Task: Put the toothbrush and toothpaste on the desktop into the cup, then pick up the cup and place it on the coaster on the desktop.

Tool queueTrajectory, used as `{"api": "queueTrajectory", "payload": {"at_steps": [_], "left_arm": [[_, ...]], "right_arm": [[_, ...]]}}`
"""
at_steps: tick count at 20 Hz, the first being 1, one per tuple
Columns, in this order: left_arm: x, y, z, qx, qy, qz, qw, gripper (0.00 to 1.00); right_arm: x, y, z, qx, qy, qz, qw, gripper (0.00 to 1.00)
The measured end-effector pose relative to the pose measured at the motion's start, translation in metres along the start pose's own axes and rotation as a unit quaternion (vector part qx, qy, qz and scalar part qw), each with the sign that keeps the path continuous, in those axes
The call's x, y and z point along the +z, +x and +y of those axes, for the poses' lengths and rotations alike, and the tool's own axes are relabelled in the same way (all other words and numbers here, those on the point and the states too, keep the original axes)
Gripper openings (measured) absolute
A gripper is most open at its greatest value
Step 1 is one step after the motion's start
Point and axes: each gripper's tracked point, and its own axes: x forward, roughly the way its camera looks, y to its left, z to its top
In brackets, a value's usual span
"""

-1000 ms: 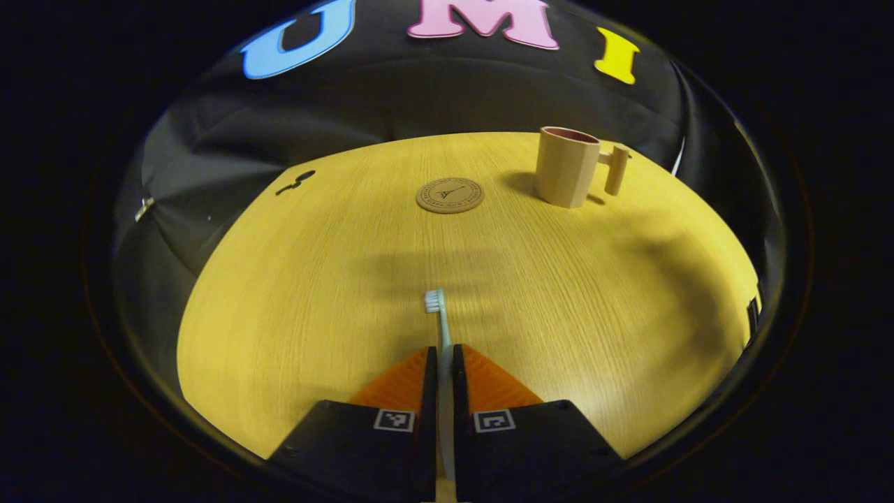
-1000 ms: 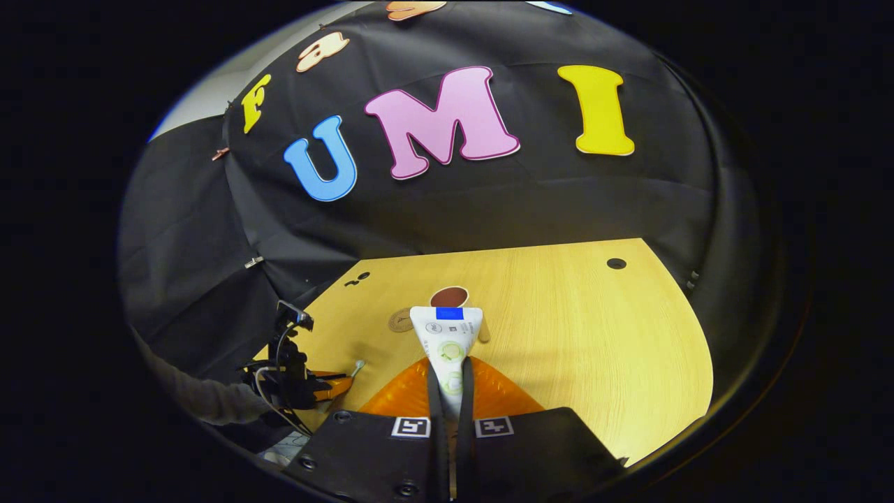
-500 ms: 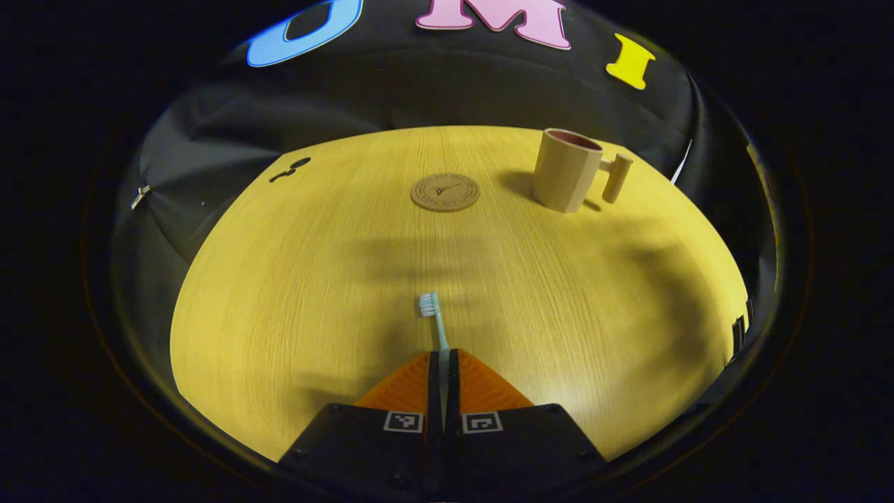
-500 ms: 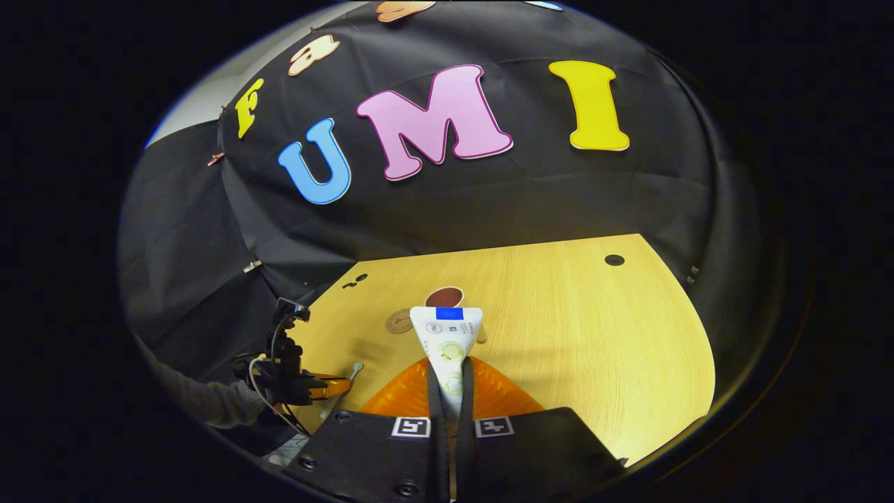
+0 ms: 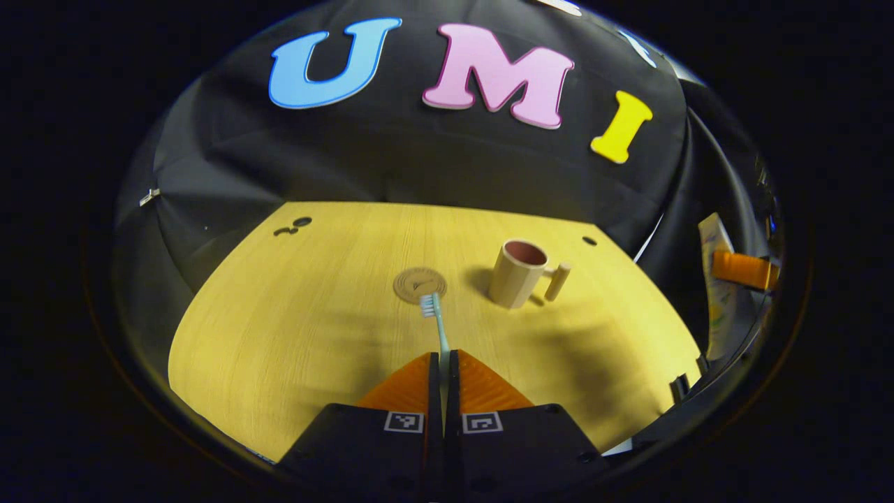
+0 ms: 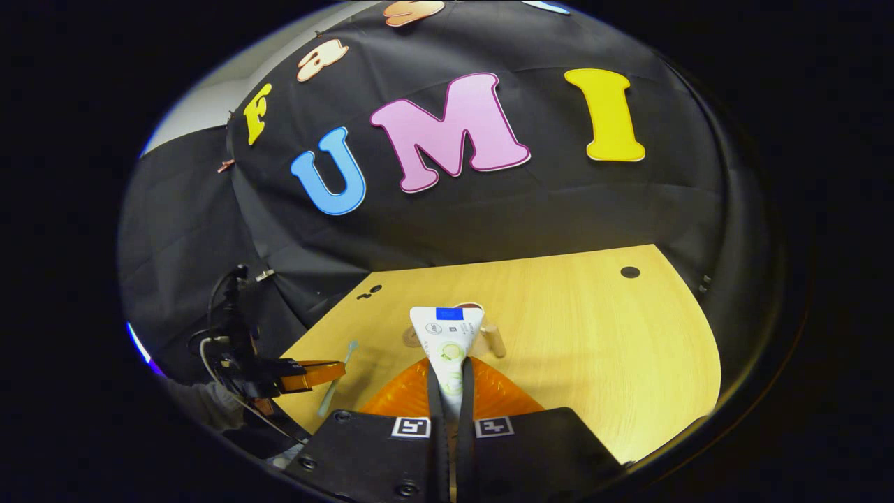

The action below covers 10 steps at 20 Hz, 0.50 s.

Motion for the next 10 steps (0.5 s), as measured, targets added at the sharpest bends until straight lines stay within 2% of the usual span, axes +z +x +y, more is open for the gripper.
{"api": "queueTrajectory", "payload": {"at_steps": [5, 10], "left_arm": [[0.060, -0.029, -0.024, -0.029, -0.032, -0.068, 0.997, 0.06], [0.091, -0.043, -0.037, -0.052, -0.037, -0.107, 0.992, 0.06]], "right_arm": [[0.028, 0.024, 0.007, 0.013, 0.008, -0.029, 0.999, 0.08], [0.067, 0.081, 0.008, 0.022, 0.003, -0.075, 0.997, 0.08]]}}
